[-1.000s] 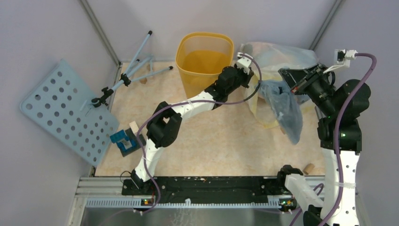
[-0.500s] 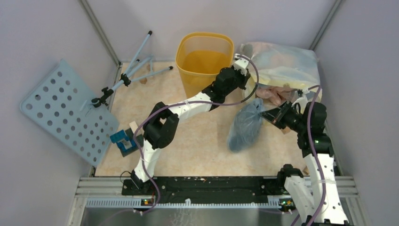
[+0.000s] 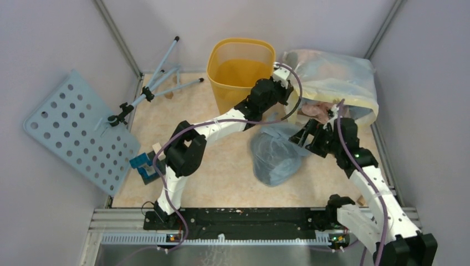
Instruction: Put the trash bags into the trash bin
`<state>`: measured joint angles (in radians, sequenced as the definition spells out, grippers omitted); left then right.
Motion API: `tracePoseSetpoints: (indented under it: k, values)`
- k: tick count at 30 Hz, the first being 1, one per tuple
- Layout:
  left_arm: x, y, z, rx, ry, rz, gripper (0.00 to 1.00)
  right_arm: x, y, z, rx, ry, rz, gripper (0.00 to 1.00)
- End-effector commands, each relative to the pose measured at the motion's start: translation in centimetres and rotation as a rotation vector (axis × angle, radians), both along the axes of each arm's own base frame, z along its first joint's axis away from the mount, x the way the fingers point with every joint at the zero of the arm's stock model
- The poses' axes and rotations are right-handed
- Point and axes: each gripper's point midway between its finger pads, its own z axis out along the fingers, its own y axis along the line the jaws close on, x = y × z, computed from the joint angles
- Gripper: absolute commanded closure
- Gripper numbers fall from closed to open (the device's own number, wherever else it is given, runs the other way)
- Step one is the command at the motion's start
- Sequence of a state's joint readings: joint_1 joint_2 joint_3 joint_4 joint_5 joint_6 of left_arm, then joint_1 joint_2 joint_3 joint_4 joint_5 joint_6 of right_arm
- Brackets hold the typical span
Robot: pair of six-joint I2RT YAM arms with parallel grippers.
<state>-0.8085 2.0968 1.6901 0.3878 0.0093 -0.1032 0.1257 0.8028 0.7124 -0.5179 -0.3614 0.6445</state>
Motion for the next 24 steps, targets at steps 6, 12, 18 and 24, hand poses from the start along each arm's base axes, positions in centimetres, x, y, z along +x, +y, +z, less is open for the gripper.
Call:
tracePoseSetpoints:
  k: [6, 12, 18, 24]
  values:
    - [-0.7, 1.1, 4.9, -0.071, -0.061, -0.024, 1.0, 3.0, 1.8, -4.5, -0.213, 0.006, -0.034, 0.04]
    - [-0.5, 1.4, 4.7, -0.063, -0.066, -0.022, 1.0, 2.3, 2.2, -8.8, -0.291, 0.079, -0.036, 0.03]
    - [-0.4, 1.3, 4.3, -0.062, -0.058, -0.03, 1.0, 1.7, 1.5, -12.2, -0.381, 0.139, -0.032, 0.07]
    - [-0.2, 1.5, 4.0, -0.053, -0.056, -0.021, 1.0, 1.4, 2.2, -12.1, -0.365, 0.137, 0.024, 0.74]
